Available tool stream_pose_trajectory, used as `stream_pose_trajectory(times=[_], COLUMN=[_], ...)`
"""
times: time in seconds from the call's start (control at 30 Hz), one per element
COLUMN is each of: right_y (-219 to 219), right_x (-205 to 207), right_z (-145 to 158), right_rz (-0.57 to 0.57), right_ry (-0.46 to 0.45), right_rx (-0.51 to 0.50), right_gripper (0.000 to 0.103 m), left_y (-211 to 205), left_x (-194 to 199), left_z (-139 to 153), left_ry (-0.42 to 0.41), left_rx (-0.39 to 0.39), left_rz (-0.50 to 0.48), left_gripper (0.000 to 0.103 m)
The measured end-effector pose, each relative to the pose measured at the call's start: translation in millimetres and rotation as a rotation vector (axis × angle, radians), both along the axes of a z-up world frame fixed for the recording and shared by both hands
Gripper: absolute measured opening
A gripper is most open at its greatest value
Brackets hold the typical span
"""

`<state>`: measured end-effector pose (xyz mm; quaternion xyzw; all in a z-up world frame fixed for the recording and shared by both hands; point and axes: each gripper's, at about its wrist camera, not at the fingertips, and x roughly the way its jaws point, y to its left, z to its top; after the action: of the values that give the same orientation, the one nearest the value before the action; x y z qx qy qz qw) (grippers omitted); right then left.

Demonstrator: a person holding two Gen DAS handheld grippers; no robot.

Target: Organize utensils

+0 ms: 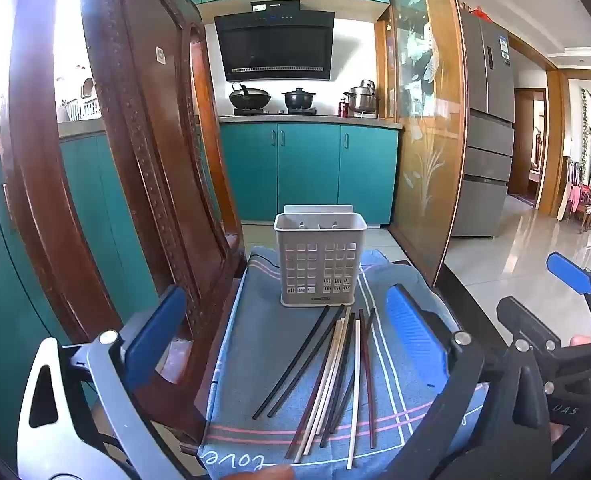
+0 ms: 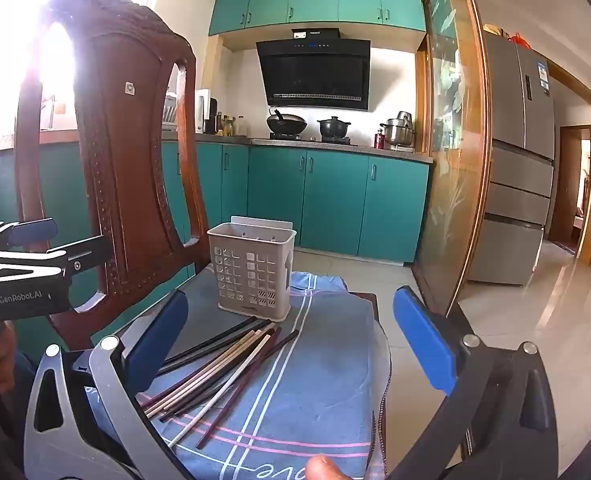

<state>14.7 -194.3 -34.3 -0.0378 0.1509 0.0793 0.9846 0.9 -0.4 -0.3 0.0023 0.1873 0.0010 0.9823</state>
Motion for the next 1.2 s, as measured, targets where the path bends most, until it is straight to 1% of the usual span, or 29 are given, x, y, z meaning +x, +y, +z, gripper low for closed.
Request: stream_pose_trajectory(times=[0.17, 0.4, 0.53, 0.57, 0.9, 0.97, 1.2], right_y=[2, -4, 0, 1, 1, 3, 3], right_x=[-1, -2, -3, -3, -9, -10, -12], right_z=[2, -2, 2, 2, 2, 2, 3], right_rz=[0.002, 0.005, 0.006, 0.007, 0.004, 0.003, 0.006], right_ry=[-0.005, -0.01, -0.01, -0.012, -0.032, -0.033, -0.036], right_rx=[0.002, 0.001, -0.006, -0.006, -0.014, -0.015, -0.014], right_gripper=[0.1, 0.1, 0.1, 0.1, 0.1, 0.1, 0.1], left_y=[-3, -2, -5, 1, -3, 2, 3], left_x=[-1, -1, 1, -2, -2, -2, -2], left_z=[0, 1, 1, 1, 4, 0, 0], left_ry=[-0.003, -0.004, -0.001, -0.007, -0.009, -0.011, -0.009], left_rx=[0.011, 0.003, 0.008, 0.004, 0.004, 0.002, 0.003], left_rz=[-0.002, -0.002, 0.0, 0.001, 0.0, -0.003, -0.003], left_gripper=[0.1, 0.1, 0.1, 0.1, 0.1, 0.1, 0.1])
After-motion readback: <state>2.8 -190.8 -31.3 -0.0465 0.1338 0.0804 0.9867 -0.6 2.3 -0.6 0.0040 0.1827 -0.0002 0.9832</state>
